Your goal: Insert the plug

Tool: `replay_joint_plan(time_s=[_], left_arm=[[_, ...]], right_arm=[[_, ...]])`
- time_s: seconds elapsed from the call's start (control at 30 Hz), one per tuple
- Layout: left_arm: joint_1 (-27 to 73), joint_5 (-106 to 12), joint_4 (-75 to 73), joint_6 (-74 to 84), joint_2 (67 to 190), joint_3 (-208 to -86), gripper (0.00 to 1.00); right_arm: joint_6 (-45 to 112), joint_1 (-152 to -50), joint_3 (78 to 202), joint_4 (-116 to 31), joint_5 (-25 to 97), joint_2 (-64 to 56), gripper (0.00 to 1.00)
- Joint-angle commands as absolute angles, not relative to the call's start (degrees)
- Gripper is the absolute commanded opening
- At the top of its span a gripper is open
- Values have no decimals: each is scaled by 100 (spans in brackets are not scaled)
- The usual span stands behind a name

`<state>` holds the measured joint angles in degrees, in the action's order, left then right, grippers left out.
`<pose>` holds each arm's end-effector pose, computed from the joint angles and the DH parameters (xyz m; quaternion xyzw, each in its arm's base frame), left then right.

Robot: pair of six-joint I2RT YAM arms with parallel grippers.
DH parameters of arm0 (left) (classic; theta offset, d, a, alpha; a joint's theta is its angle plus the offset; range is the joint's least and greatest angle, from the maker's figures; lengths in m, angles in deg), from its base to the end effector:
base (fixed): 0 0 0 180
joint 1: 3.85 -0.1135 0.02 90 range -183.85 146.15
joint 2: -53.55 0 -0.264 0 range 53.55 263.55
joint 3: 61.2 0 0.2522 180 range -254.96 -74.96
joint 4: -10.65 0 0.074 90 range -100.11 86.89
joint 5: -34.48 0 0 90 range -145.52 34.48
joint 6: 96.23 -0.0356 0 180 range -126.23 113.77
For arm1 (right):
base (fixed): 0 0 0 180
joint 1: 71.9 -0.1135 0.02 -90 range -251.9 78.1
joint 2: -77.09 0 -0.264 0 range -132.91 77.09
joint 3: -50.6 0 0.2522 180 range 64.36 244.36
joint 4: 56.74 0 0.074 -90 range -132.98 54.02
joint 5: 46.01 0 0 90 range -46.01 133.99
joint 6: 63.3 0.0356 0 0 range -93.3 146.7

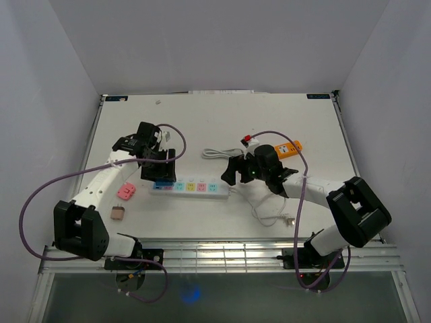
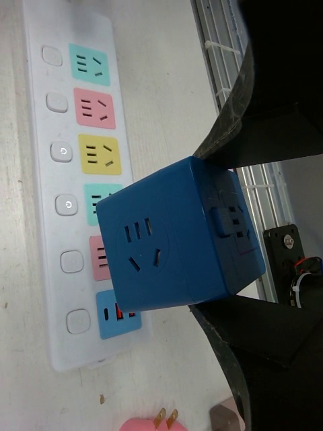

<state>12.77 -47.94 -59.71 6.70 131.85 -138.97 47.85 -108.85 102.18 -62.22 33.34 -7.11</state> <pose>0.2425 -0.0773 0.2664 0.0426 0.9831 -0.1053 0.1435 0.2380 0.1872 0.1905 -0.1647 0.8349 0.3213 0.4154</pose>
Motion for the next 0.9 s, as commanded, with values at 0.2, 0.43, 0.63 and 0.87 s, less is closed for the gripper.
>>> replay_joint_plan(time_s=[0.2,0.43,0.63,0.87], left_arm=[[1276,-3909,-5716,643,12509,-13948,0],[1923,-3574,-5312,1354,12632,-13912,0],[2909,-3724,-5013,2198,13158,-14088,0],[3323,-3776,-4811,2418,13748,-14317,0]], right_arm=[[3146,-11848,11199,-5362,4187,-930,98],[3566,-11682,11165,-5309,4961,-887,98],[3971,-11374,10971,-5335,5243,-570,96],[4506,-11032,10690,-5247,5761,-158,95]])
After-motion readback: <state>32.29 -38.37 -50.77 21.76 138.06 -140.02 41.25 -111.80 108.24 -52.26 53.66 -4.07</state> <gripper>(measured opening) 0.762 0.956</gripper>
